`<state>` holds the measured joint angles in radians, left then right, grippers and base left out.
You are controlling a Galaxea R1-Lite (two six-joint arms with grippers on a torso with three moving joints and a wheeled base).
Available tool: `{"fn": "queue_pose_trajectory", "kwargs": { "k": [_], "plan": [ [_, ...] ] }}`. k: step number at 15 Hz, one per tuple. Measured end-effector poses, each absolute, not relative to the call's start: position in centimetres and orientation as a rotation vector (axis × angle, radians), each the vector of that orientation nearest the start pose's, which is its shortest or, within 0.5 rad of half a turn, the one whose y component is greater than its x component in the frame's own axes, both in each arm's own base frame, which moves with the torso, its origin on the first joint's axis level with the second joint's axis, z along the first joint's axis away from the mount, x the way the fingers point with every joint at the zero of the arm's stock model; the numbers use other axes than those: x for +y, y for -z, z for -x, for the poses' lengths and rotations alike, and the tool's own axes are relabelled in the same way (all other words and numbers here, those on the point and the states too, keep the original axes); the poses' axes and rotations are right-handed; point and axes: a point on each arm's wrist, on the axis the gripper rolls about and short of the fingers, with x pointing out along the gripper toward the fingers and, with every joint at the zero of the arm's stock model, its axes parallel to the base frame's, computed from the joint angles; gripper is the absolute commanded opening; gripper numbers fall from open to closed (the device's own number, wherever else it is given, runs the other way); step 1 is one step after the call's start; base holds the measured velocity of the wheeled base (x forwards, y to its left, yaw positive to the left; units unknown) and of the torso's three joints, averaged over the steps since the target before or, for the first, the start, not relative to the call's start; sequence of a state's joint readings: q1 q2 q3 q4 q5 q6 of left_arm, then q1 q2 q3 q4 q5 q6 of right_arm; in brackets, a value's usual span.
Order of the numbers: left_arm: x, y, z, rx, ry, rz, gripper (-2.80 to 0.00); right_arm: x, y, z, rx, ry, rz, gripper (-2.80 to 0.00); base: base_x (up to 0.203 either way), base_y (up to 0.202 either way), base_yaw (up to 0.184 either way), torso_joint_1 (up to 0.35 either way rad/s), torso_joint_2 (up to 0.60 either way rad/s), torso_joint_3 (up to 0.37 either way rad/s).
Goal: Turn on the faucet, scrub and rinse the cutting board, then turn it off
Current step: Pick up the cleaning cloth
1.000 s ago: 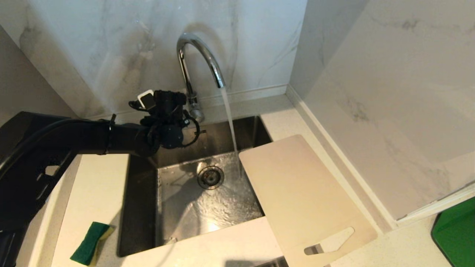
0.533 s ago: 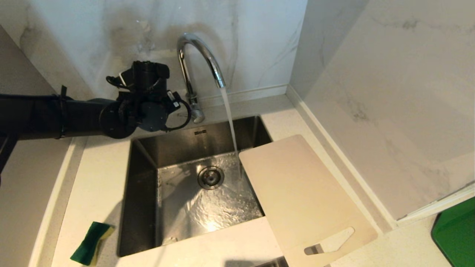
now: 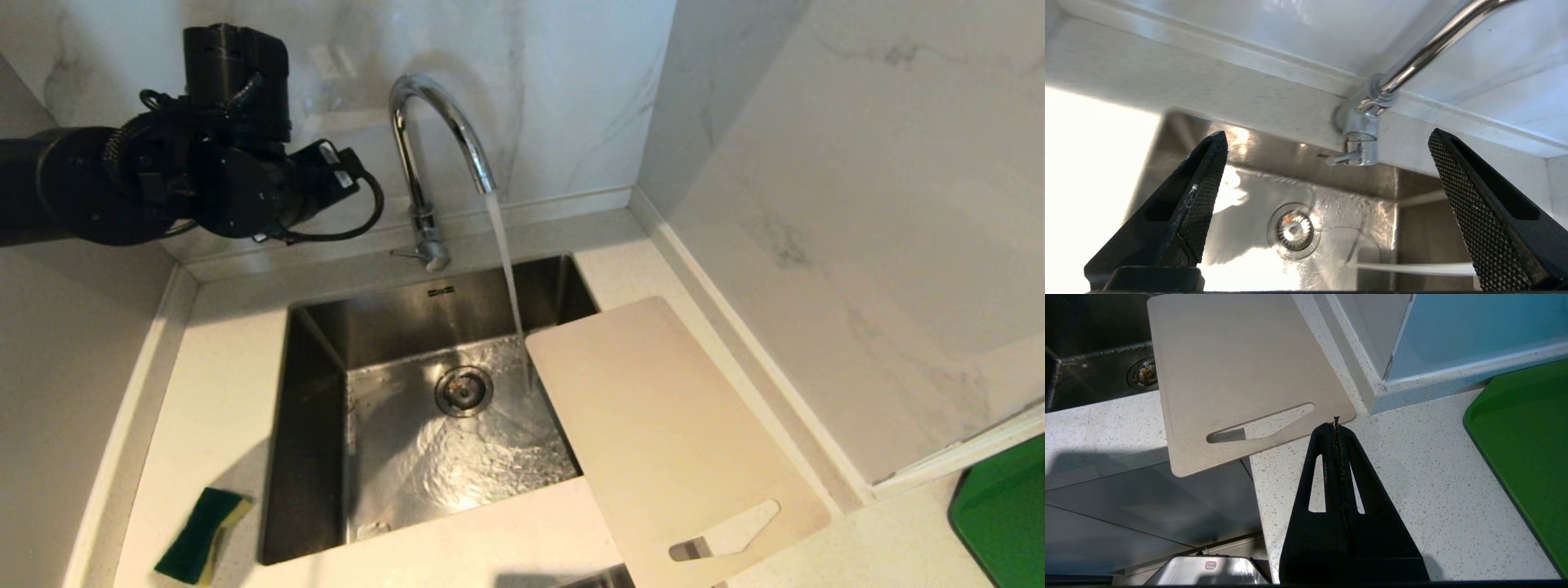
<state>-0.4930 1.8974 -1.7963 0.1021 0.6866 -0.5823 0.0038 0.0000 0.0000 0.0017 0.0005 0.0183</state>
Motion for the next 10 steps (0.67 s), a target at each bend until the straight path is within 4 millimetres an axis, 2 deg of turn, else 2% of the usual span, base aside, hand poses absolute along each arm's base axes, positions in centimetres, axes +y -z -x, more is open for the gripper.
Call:
{"fn": "queue_pose_trajectory", "kwargs": {
  "k": [6,9,10],
  "plan": [
    [-14.4,-32.8,-30.1,0.269,-0.129,0.417,0.00,0.0,-7.5,2.3,0.002,-0.005,-0.018,-2.80,0.000,0.000,0.000,0.000,0.00,0.000],
    [-13.0,-31.6,-29.4,0.355,-0.143,0.361,0.00,0.0,-7.5,2.3,0.001,-0.005,-0.018,-2.80,0.000,0.000,0.000,0.000,0.00,0.000],
    [-12.5,-30.9,-29.3,0.388,-0.151,0.335,-0.95,0.0,-7.5,2.3,0.001,-0.005,-0.018,-2.80,0.000,0.000,0.000,0.000,0.00,0.000]
  ]
}}
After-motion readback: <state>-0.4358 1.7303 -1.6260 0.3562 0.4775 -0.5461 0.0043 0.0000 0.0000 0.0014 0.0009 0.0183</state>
